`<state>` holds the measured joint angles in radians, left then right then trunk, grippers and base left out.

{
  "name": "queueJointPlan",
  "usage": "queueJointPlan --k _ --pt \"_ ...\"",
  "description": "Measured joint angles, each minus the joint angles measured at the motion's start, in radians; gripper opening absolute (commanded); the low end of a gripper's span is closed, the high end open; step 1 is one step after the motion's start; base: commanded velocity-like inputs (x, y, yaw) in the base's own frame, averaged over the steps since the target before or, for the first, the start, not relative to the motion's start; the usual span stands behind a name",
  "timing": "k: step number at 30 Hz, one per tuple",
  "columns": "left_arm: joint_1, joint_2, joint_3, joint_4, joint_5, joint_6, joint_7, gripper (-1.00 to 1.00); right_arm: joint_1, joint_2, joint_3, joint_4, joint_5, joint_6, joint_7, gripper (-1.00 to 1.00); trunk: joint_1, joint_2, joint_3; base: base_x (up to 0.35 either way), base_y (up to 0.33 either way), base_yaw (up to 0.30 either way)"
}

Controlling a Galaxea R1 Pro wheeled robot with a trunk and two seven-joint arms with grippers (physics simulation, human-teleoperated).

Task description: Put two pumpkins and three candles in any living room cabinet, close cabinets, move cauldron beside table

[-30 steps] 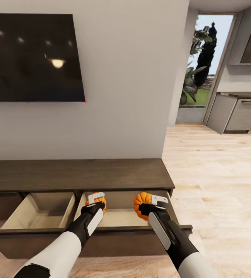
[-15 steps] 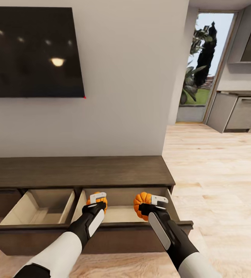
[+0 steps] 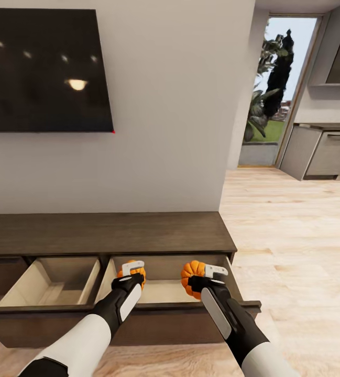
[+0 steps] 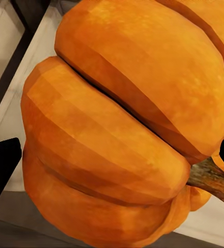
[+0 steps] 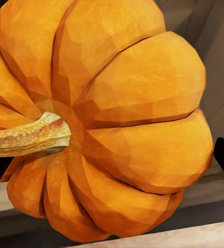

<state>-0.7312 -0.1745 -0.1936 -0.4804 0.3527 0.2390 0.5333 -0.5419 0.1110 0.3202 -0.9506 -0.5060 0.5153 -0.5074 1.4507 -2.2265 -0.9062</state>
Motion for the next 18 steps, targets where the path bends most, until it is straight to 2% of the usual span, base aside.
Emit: queueJointPlan --k 9,18 --pt "0.000 0.000 0.000 0.000 0.000 0.001 0.000 -1.00 0.000 0.000 0.000 0.001 0.001 -0.007 0.000 -1.00 0.000 0.000 0.000 0.003 -0.150 0.000" --pt "0.000 0.000 -0.001 0.000 0.000 0.001 0.000 -1.00 0.000 0.000 0.002 0.001 0.000 -0.007 0.000 -1.00 0.000 0.000 0.000 0.071 -0.036 0.000"
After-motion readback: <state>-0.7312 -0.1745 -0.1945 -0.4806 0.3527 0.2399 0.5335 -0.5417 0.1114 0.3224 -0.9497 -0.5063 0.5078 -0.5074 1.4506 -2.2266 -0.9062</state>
